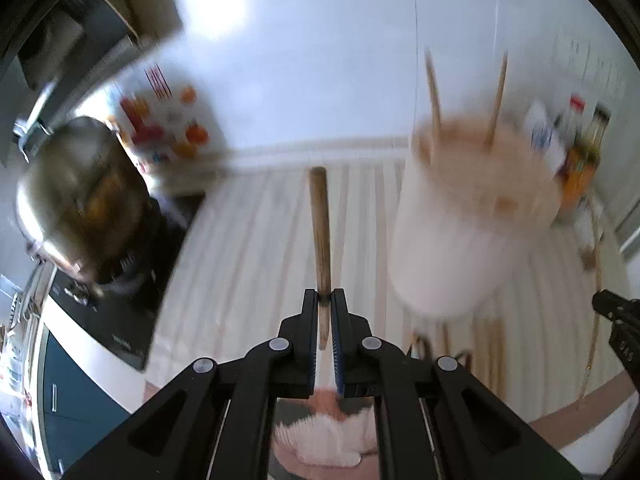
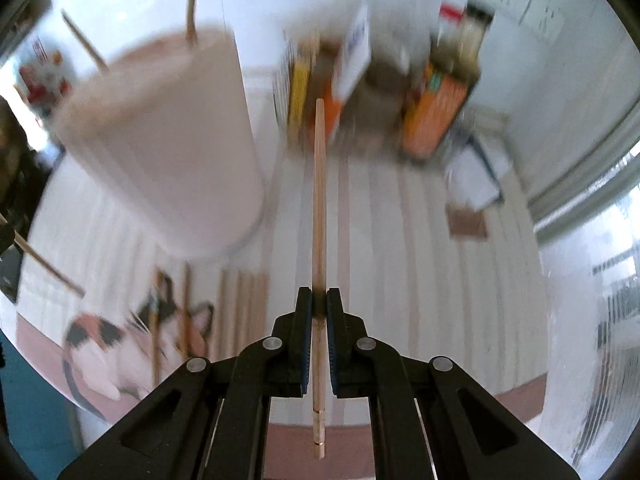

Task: Organize utensils
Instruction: 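Carry both chopsticks up and insert them into the pink holder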

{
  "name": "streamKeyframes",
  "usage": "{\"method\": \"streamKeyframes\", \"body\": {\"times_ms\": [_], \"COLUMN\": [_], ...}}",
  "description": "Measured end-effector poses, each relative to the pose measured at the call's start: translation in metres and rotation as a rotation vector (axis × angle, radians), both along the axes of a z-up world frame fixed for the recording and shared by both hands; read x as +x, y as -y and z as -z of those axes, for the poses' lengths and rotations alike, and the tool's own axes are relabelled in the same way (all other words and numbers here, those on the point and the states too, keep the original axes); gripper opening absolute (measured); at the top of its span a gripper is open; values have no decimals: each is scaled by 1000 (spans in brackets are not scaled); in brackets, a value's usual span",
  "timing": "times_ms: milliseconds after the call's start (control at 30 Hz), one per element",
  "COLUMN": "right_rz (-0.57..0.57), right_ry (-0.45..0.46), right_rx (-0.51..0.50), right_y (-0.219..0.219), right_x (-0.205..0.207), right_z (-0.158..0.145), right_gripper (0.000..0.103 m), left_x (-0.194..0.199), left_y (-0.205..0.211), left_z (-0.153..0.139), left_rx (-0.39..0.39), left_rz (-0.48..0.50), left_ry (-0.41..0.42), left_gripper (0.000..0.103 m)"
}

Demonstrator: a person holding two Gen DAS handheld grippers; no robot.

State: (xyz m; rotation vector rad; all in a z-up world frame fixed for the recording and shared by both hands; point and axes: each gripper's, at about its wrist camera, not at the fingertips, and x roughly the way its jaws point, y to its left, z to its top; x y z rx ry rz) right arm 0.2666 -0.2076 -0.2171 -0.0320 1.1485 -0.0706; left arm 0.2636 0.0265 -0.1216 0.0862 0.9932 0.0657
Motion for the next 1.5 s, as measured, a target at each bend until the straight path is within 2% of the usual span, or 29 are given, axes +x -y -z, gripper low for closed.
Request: {"method": "streamKeyframes", "body": {"times_ms": [100,167,333,500,567,700,800,1000,1100,1267,1500], "right_rz": [-8,-14,1,89,113,124,132,109,97,93,56], "right_ry": [80,134,274,396,453,553,575,554,548,544,537], "right_rx": [20,33,130,276,275,303,351,420,433,477,452], "right_y": [1,-1,6,25,26,21,17,10,5,2,-8], "right_x": [10,17,45,81,91,109,121,142,151,156,157], "right_z": [-38,-62,-128,-161,-168,-168,-164,-148,-137,-119,-104], "right_gripper": [7,7,7,7,7,7,7,7,7,7,7], "left_x": [3,8,33,59,70,89,98,104,102,100,95], "left_y": [1,1,-7,-9,-9,-3,7,18,19,20,27], "left_z": [-43,-73,-137,-156,-156,-142,-131,-114,-110,-111,-111], "left_rx": [-5,-38,-195,-328,-361,-423,-443,-413,-387,-409,-392], "left_rz": [1,2,-29,-88,-119,-168,-170,-150,-155,-146,-111], "left_ry": [93,144,247,290,297,291,260,202,201,178,178], "left_gripper": [4,4,4,4,4,4,4,4,4,4,4]}}
